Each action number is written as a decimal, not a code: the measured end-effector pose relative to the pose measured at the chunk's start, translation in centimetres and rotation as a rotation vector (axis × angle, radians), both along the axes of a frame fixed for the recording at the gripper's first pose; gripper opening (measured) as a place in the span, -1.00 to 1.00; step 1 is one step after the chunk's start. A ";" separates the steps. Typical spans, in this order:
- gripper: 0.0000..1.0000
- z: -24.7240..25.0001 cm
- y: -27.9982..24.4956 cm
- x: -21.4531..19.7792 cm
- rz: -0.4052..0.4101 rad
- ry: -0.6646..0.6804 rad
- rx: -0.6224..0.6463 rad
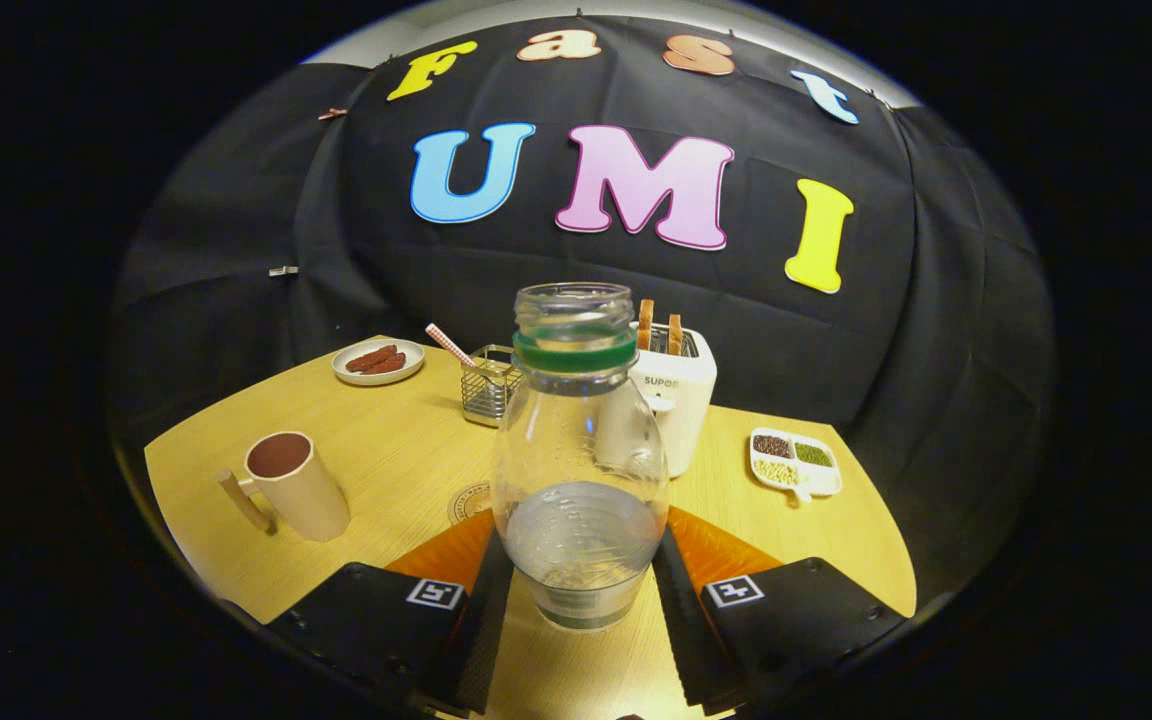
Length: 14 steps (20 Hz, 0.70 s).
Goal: Take the bottle from table, then pour the juice into the cup, finally place the bottle on the coaster
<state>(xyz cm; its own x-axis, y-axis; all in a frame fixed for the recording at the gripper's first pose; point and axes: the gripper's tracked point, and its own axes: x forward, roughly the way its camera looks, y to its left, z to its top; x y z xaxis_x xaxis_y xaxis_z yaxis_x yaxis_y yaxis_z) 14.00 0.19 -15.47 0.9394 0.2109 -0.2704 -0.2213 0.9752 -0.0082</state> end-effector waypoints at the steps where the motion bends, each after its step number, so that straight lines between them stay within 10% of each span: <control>1: 0.45 0.6 0.2 -0.2 0.000 0.001 -0.019; 14: 0.45 3.3 1.7 0.1 -0.016 0.014 -0.257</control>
